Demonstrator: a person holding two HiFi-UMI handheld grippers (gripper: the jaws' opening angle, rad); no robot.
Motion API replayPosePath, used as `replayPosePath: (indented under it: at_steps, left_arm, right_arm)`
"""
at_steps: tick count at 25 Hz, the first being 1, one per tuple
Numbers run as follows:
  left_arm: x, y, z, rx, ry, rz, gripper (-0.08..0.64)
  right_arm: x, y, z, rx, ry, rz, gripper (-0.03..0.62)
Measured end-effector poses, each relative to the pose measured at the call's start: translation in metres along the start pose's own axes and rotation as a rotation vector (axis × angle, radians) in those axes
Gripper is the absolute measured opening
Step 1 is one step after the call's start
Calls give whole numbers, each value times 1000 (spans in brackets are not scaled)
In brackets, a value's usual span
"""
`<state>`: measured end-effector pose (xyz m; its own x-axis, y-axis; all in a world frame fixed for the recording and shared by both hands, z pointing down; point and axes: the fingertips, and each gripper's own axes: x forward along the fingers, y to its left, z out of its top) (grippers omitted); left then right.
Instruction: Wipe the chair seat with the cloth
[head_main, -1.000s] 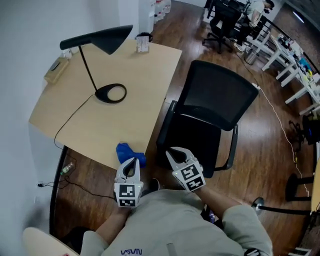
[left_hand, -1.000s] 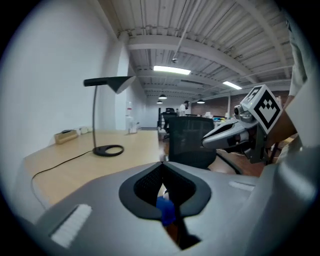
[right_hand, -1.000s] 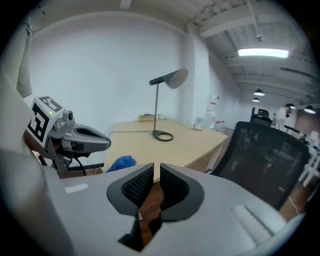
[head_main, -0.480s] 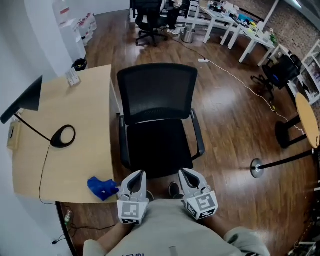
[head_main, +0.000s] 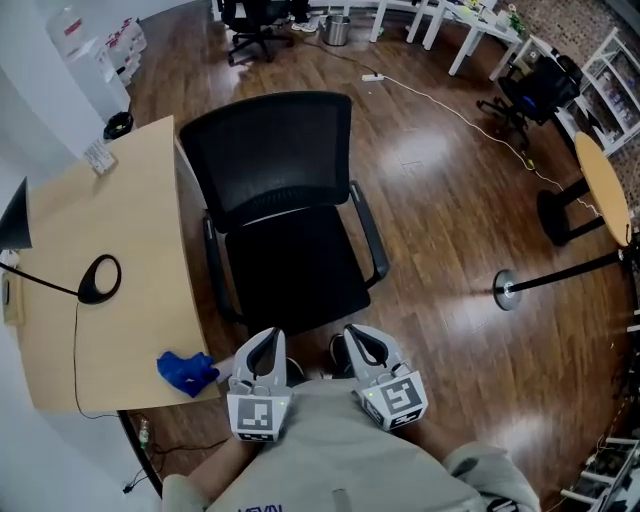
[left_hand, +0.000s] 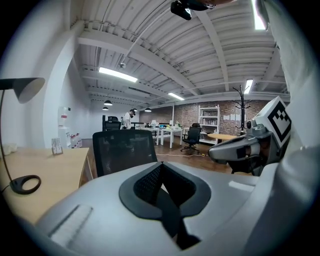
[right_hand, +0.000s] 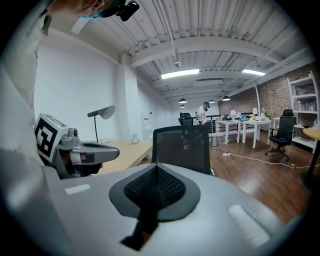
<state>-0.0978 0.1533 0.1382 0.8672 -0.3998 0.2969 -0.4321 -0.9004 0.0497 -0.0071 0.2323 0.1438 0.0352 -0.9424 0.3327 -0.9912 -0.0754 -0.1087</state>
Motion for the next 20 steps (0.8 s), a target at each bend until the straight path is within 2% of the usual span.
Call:
replayPosePath:
  at_steps: [3,9,12,20]
  left_arm:
    - [-3,-2,2,-7,-14,10,5]
    - [-22,1,-17,-60,4,15,5]
    - [-29,-1,-23,-58,-7,18,5]
    - [-66,-40,-18,-50,-36,120,5]
  right_arm:
    - [-1,2,2,-10,10,11,0]
    - [-2,21,-6,-21,47,13,0]
    - [-8,29,-6,-39,49,19,0]
    - [-58,28,-5,-73,16,68,0]
